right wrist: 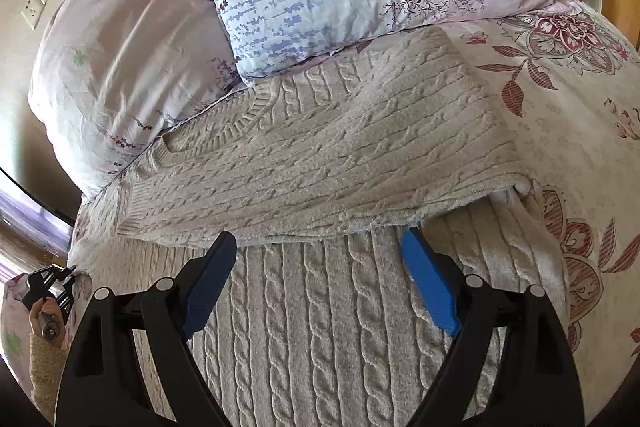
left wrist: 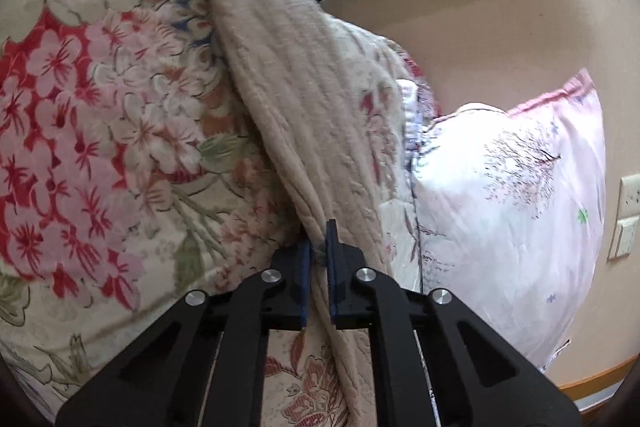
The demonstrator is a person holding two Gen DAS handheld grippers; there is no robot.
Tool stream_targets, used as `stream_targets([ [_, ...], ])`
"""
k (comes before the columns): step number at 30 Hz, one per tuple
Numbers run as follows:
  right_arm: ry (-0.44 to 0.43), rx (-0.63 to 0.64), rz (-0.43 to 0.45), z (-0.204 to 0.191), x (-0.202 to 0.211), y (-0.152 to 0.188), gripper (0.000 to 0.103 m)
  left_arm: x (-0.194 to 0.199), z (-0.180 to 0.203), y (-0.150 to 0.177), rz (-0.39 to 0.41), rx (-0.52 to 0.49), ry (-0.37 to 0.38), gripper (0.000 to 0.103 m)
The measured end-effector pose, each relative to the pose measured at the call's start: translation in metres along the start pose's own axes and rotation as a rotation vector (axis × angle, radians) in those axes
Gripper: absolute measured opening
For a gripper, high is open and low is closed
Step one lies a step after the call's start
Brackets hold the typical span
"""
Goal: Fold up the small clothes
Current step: 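Carry the held sleeve across the sweater body with the left tool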
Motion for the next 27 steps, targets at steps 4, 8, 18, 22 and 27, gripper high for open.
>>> stream_targets([
  [4, -0.011, 0.003, 0.011, -0.001, 0.006, -0.001, 0.086, 0.012, 0.041, 0.014, 0.016, -0.078, 0.105, 0.005],
  [8, -0.026, 0.013, 0.03, -0.004, 0.013, -0.004, 0.086, 0.022, 0.104, 0.053, -0.013, -0.221, 0.236, 0.005],
  [18, -0.038, 0.031, 0.031, -0.012, 0.018, 0.004, 0.086, -0.047, 0.18, 0.287, -0.388, -0.616, 0.367, 0.005],
  [22, -0.027, 0.03, 0.031, -0.008, 0.021, 0.007, 0.086, -0.092, 0.138, 0.332, -0.547, -0.546, 0.253, 0.006],
  [27, -0.023, 0.026, 0.045, -0.004, 0.026, 0.006, 0.086, -0.088, 0.123, 0.317, -0.565, -0.445, 0.244, 0.016],
])
Point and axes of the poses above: each gripper's, at about its wrist camera, not at the fingertips, and x roughly against the way its jaws point, z to its right, y to its underside, the point moved 8 cm from there along -x, roughly the way its jaws point, and after that the axes turned 4 degrees about -z, right-handed, at the moved point
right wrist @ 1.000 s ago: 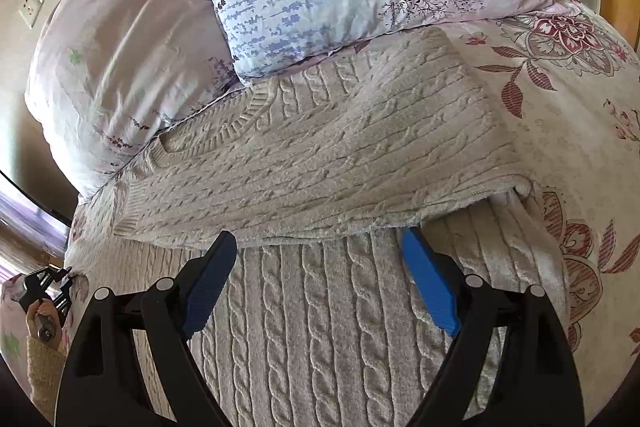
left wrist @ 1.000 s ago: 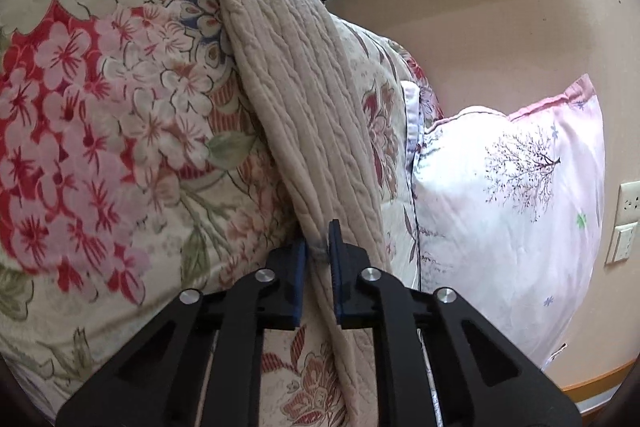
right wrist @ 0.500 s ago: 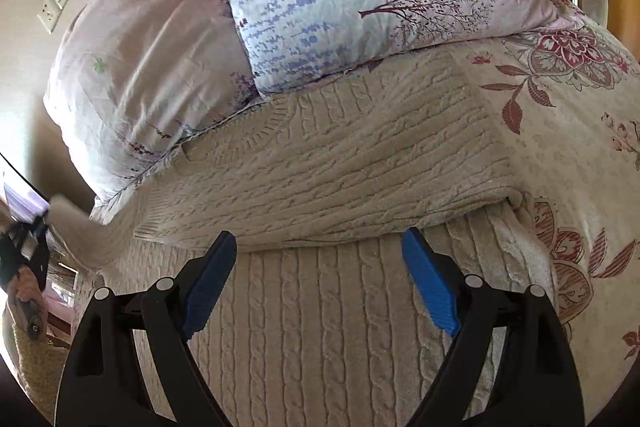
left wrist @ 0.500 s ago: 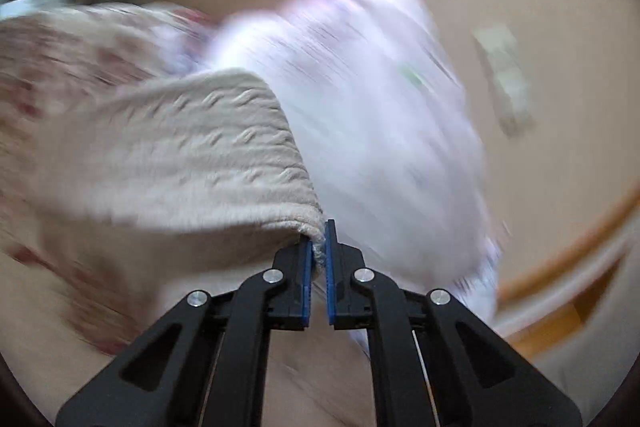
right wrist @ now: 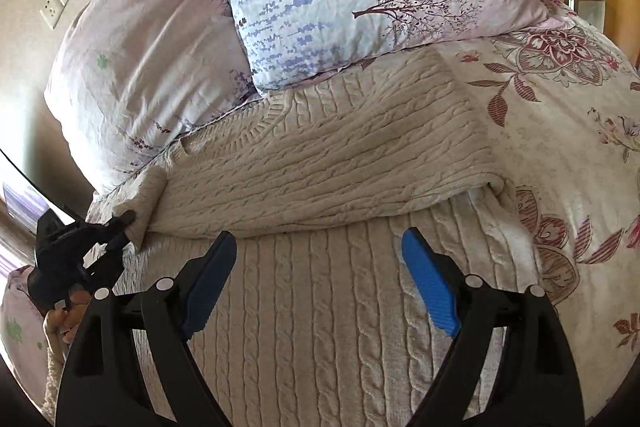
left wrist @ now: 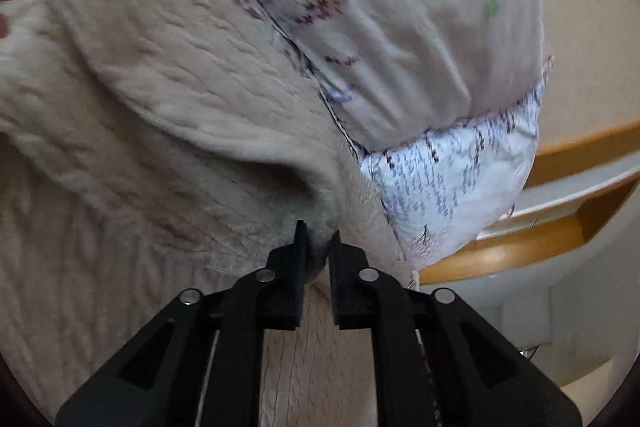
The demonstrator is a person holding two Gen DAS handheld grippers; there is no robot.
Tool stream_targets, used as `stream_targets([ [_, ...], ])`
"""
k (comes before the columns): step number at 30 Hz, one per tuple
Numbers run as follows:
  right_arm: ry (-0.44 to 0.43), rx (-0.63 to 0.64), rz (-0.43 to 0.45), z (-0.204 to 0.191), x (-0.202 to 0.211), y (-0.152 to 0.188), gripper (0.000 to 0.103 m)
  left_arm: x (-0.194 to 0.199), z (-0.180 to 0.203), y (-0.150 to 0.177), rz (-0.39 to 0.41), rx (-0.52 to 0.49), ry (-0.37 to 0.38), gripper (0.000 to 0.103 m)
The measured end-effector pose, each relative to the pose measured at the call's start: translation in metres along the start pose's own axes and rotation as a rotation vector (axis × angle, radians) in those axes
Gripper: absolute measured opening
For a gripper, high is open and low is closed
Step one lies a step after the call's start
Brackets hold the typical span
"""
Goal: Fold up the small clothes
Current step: 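Carry the held sleeve across the sweater body with the left tool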
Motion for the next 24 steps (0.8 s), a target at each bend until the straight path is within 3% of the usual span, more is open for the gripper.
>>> stream_targets([
  [3, -0.01, 0.001, -0.004, -0.002, -0.002, 0.001, 0.086, 0.014, -0.013, -0.015, 0.051, 0.075, -0.002, 0.029],
  [10, -0.019, 0.02, -0.006, -0.002, -0.001, 0.002, 0.086, 0.037, -0.041, -0.042, 0.143, 0.277, 0.038, 0.031],
  [12, -0.017, 0.017, -0.001, 0.0, 0.001, 0.002, 0.086, 0.035, -0.034, -0.042, 0.132, 0.247, 0.043, 0.033],
  [14, -0.013, 0.012, 0.003, 0.004, 0.002, 0.001, 0.086, 0.02, -0.021, -0.034, 0.06, 0.167, 0.023, 0.043],
  [15, -0.013, 0.009, 0.003, 0.005, 0.002, 0.001, 0.086, 0.009, -0.014, -0.025, -0.012, 0.131, 0.038, 0.044],
  [17, -0.013, 0.0, 0.0, 0.008, 0.002, 0.0, 0.086, -0.004, -0.007, -0.012, -0.073, 0.117, 0.067, 0.045],
  [21, -0.014, -0.001, 0.0, 0.01, 0.004, 0.001, 0.086, -0.007, -0.003, -0.018, -0.044, 0.132, 0.112, 0.05],
  [24, 0.0, 0.003, 0.011, 0.013, 0.008, -0.001, 0.086, 0.005, -0.013, -0.028, 0.011, 0.173, 0.098, 0.051],
])
Point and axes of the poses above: each gripper's, at about its wrist camera, not at the fingertips, and x roughly against the way its jaws point, z to its right, y to its underside, the point moved 8 cm from there along -x, roughly the way its jaws point, and after that the axes turned 4 degrees about -z, right-handed, at the moved point
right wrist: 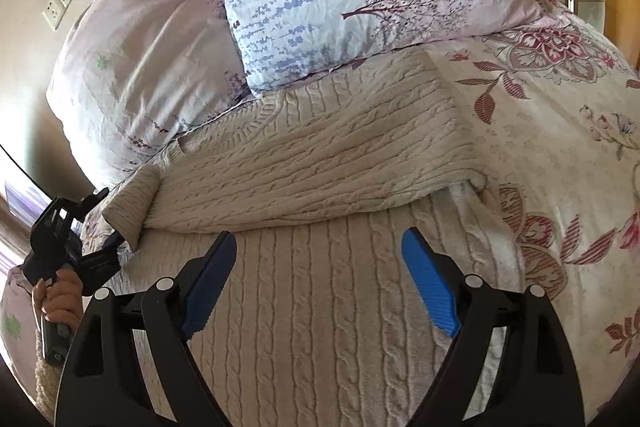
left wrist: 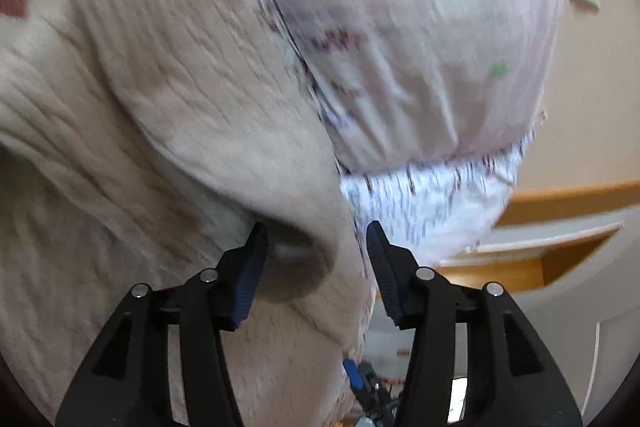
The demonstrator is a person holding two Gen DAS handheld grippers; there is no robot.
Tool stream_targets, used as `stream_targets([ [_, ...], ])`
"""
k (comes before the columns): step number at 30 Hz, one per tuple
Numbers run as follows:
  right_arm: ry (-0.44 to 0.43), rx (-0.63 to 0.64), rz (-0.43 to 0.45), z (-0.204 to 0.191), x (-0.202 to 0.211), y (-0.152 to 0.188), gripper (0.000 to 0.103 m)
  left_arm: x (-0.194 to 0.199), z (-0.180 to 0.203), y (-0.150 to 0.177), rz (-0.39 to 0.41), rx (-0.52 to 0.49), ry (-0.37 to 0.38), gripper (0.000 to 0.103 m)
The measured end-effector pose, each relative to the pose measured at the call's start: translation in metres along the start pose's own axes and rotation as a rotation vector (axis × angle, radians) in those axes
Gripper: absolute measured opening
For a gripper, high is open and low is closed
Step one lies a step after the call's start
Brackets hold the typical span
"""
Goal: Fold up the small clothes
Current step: 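Carry the held sleeve across the sweater body with the left tool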
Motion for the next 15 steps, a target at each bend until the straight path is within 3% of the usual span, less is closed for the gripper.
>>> stream_targets([
  [4, -0.001, -0.014, 0.006, 0.004, 0.001, -0.002, 0.086, 0.024, -0.022, -0.018, 0.08, 0.116, 0.006, 0.048],
  [7, -0.003, -0.003, 0.002, 0.001, 0.0, -0.001, 0.086, 0.041, -0.034, -0.032, 0.157, 0.17, -0.013, 0.034],
  [9, -0.008, 0.004, 0.0, -0.001, -0.001, -0.001, 0.086, 0.05, -0.041, -0.04, 0.182, 0.209, -0.02, 0.013],
  [10, -0.009, 0.009, 0.001, -0.002, 0.0, -0.001, 0.086, 0.05, -0.041, -0.043, 0.196, 0.223, -0.021, 0.01],
  [13, -0.004, 0.021, 0.01, -0.002, 0.003, -0.002, 0.086, 0.048, -0.026, -0.049, 0.234, 0.179, -0.044, 0.008],
  [15, 0.001, 0.021, 0.02, -0.001, 0.007, -0.003, 0.086, 0.04, 0.004, -0.044, 0.223, 0.073, -0.034, 0.007],
])
Point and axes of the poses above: each gripper's, at about its wrist camera, not at the fingertips, and x roughly against the way its jaws point, z to its right, y to its underside, the point moved 8 cm from there along -x, roughly the way its jaws point, and after that the axes turned 4 degrees about -z, right-handed, at the moved point
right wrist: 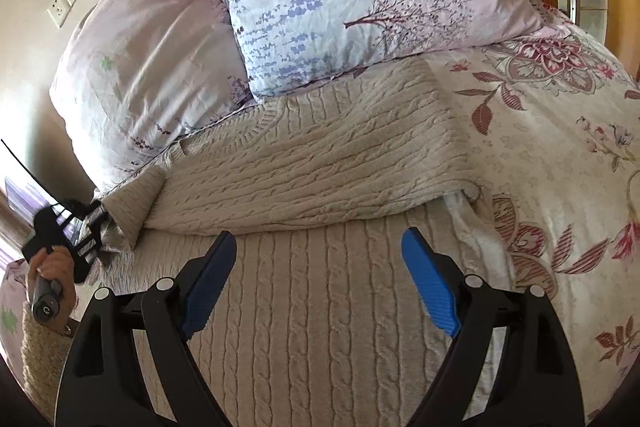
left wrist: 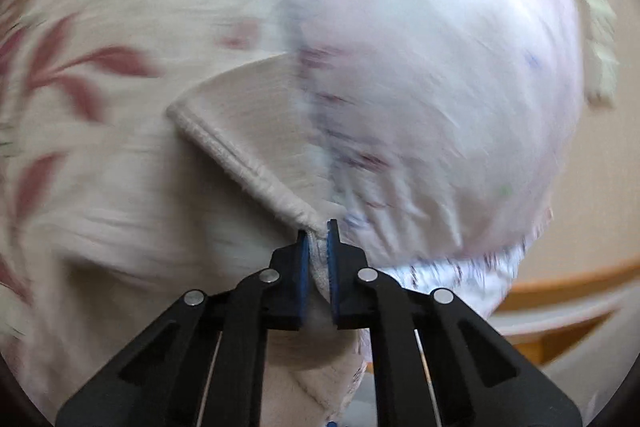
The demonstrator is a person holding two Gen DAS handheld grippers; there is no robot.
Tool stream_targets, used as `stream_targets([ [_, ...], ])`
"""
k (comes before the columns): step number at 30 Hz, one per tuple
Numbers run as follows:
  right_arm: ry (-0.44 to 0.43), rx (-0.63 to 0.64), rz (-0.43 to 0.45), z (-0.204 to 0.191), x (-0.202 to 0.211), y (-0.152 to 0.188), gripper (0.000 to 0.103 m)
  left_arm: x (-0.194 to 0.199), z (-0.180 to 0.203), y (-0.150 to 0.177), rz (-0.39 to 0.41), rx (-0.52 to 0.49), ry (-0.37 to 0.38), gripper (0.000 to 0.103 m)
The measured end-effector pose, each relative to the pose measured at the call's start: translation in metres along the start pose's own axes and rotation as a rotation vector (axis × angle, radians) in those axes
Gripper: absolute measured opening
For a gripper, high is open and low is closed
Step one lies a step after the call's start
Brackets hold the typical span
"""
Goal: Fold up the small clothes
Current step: 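Carry the held sleeve across the sweater body with the left tool, then open the left tool to release the folded sleeve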
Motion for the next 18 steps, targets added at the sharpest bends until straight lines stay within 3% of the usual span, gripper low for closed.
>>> stream_targets([
  [2, 0.002, -0.006, 0.017, 0.002, 0.005, -0.003, 0.086, -0.011, 0.034, 0.018, -0.039, -0.138, 0.019, 0.007],
  [5, 0.0, -0.021, 0.043, 0.006, 0.013, -0.007, 0.086, -0.042, 0.092, 0.073, -0.146, -0.491, -0.003, 0.007],
  [7, -0.005, -0.034, 0.049, 0.009, 0.015, -0.009, 0.086, -0.07, 0.11, 0.129, -0.26, -0.776, -0.087, 0.009],
  [9, -0.008, -0.051, 0.044, 0.014, 0.015, -0.009, 0.086, -0.095, 0.105, 0.183, -0.334, -1.057, -0.22, 0.019],
  [10, -0.014, -0.065, 0.039, 0.017, 0.014, -0.01, 0.086, -0.1, 0.1, 0.197, -0.354, -1.129, -0.258, 0.022],
  [12, -0.037, -0.091, 0.033, 0.021, 0.015, -0.013, 0.084, -0.106, 0.087, 0.226, -0.408, -1.253, -0.298, 0.035],
  [15, -0.074, -0.114, 0.025, 0.024, 0.016, -0.019, 0.074, -0.089, 0.081, 0.228, -0.409, -1.283, -0.299, 0.056],
  [18, -0.166, -0.158, -0.022, 0.021, 0.01, -0.028, 0.059, -0.055, 0.083, 0.201, -0.33, -1.272, -0.326, 0.059],
])
Point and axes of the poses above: each gripper's, at about its wrist camera, not at the fingertips, and x roughly against the way its jaws point, z to its right, y to its underside, the point moved 8 cm from there along -x, roughly the way its jaws point, and after that the axes turned 4 degrees about -z, right-handed, at the moved point
